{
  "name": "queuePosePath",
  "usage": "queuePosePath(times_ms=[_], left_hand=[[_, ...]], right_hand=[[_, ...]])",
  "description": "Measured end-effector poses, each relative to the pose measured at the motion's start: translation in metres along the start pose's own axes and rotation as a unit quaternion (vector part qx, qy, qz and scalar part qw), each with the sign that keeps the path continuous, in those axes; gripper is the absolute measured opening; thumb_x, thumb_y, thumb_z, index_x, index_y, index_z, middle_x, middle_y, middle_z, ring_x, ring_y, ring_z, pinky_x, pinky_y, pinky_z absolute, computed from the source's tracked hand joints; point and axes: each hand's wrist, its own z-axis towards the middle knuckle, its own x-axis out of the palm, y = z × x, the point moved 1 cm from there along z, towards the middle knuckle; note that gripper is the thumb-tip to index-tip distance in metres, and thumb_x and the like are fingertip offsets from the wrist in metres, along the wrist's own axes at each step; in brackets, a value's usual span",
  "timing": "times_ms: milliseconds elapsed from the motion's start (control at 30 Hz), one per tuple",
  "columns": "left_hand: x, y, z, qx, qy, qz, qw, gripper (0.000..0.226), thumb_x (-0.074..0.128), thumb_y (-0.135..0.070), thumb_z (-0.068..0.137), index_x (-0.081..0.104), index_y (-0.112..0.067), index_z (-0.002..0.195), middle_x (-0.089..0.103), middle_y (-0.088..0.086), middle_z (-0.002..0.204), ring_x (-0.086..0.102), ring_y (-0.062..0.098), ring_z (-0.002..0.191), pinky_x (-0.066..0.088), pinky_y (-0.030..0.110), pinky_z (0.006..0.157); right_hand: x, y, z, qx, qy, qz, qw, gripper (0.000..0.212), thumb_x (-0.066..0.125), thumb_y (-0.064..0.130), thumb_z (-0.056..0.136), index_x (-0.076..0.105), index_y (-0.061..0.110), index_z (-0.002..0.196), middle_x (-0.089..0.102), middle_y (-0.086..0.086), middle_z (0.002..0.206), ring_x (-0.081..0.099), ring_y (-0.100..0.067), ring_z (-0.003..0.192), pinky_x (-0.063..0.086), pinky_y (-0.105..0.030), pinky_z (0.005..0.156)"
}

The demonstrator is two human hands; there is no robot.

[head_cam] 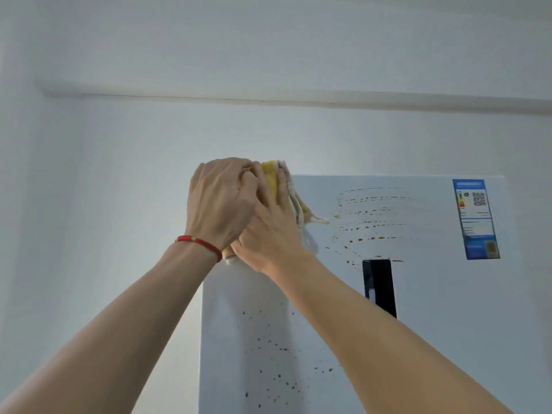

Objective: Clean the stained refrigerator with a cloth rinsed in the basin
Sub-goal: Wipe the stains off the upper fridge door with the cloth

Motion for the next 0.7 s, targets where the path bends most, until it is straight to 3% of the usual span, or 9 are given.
queuePosePath(times_ms=[67, 133, 333, 500, 600, 700], left_hand=[[0.013, -0.01, 0.001, 0.014, 0.015, 0.027, 0.999, 0.051, 0.03, -0.035, 0.093, 0.064, -0.021, 0.128, 0.062, -0.005, 0.135, 0.048, 0.017, 0.131, 0.022, 0.041, 0.122], [0.028, -0.021, 0.002, 0.024, 0.028, 0.033, 0.999, 0.054, 0.029, -0.035, 0.094, 0.062, -0.017, 0.133, 0.06, -0.001, 0.14, 0.049, 0.018, 0.132, 0.024, 0.042, 0.121], [0.077, -0.064, 0.003, 0.057, 0.071, 0.067, 0.994, 0.055, 0.029, -0.034, 0.093, 0.064, -0.011, 0.128, 0.068, 0.001, 0.126, 0.052, 0.021, 0.127, 0.014, 0.046, 0.125], [0.094, -0.076, 0.009, 0.04, 0.048, 0.083, 0.995, 0.047, 0.03, -0.034, 0.089, 0.066, -0.005, 0.1, 0.069, 0.008, 0.094, 0.055, 0.03, 0.093, 0.031, 0.043, 0.113], [0.091, -0.078, 0.007, 0.03, 0.041, 0.082, 0.995, 0.046, 0.034, -0.031, 0.086, 0.067, -0.005, 0.104, 0.07, 0.011, 0.097, 0.052, 0.032, 0.091, 0.036, 0.042, 0.105], [0.086, -0.078, 0.006, 0.04, 0.067, 0.075, 0.994, 0.049, 0.032, -0.031, 0.084, 0.065, -0.005, 0.111, 0.07, 0.01, 0.106, 0.051, 0.028, 0.096, 0.029, 0.038, 0.112]], right_hand=[[-0.001, -0.042, -0.013, 0.026, -0.011, 0.001, 1.0, 0.072, 0.02, 0.059, 0.103, 0.009, 0.024, 0.166, 0.013, -0.006, 0.173, -0.001, -0.034, 0.16, -0.001, -0.062, 0.125], [-0.002, -0.091, -0.033, 0.077, -0.019, 0.007, 0.997, 0.069, 0.016, 0.06, 0.105, 0.007, 0.029, 0.166, 0.01, -0.006, 0.174, 0.0, -0.034, 0.16, -0.004, -0.063, 0.125], [-0.008, -0.205, -0.082, 0.182, -0.006, 0.017, 0.983, 0.07, 0.011, 0.062, 0.103, 0.001, 0.032, 0.166, 0.001, -0.002, 0.174, -0.008, -0.03, 0.16, -0.01, -0.061, 0.125], [-0.01, -0.277, -0.111, 0.267, 0.01, 0.036, 0.963, 0.071, 0.005, 0.065, 0.101, -0.005, 0.037, 0.165, -0.004, 0.001, 0.174, -0.014, -0.028, 0.159, -0.015, -0.059, 0.124], [-0.013, -0.311, -0.126, 0.315, 0.015, 0.045, 0.948, 0.072, 0.002, 0.067, 0.098, -0.007, 0.04, 0.164, -0.008, 0.002, 0.174, -0.015, -0.027, 0.159, -0.013, -0.06, 0.124], [-0.01, -0.328, -0.138, 0.369, 0.007, 0.058, 0.927, 0.072, 0.004, 0.067, 0.097, -0.008, 0.04, 0.164, -0.011, 0.001, 0.174, -0.014, -0.027, 0.159, -0.011, -0.06, 0.124]])
